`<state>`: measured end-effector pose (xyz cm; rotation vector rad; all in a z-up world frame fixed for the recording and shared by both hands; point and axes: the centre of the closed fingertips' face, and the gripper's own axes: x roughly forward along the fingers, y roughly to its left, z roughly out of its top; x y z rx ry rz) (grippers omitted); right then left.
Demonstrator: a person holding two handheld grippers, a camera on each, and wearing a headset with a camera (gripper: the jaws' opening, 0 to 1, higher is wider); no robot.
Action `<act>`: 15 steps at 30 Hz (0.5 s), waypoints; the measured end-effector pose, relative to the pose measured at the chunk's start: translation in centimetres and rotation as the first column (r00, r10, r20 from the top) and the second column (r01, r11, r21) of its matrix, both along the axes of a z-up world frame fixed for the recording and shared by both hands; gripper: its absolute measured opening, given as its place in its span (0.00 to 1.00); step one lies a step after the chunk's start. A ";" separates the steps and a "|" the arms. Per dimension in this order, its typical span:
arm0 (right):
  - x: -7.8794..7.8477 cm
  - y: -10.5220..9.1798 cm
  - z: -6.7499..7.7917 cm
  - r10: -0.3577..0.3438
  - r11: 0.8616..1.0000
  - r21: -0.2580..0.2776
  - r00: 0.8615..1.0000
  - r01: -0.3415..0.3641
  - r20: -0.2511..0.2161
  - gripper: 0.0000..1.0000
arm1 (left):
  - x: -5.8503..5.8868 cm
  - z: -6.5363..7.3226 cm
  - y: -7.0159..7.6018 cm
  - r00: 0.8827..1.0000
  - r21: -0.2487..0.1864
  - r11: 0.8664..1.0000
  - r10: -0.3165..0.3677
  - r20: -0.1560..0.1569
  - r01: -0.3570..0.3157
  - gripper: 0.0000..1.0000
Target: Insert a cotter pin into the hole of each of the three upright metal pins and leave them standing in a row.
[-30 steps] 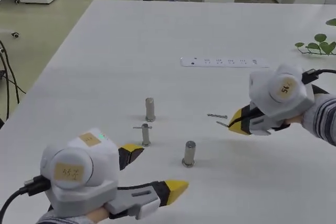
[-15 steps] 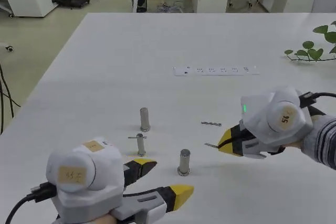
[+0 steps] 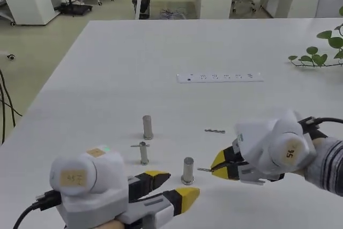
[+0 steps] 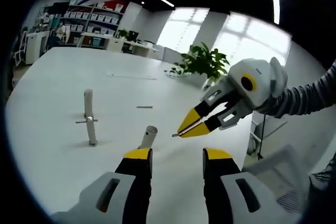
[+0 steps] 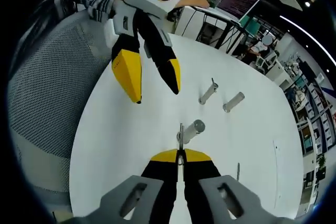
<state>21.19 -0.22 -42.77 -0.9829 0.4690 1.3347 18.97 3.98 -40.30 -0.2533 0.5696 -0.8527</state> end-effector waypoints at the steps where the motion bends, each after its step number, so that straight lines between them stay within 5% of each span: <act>1: -0.1 0.1 0.1 0.004 1.000 0.001 1.000 -0.004 0.001 0.00 | 0.0 0.0 0.0 1.000 -0.004 1.000 0.000 -0.004 0.000 0.34; 15: -2.2 2.4 1.5 0.097 0.994 0.045 0.995 -0.098 0.015 0.00 | -0.1 0.5 -0.6 0.998 -0.111 0.993 0.031 -0.045 -0.036 0.17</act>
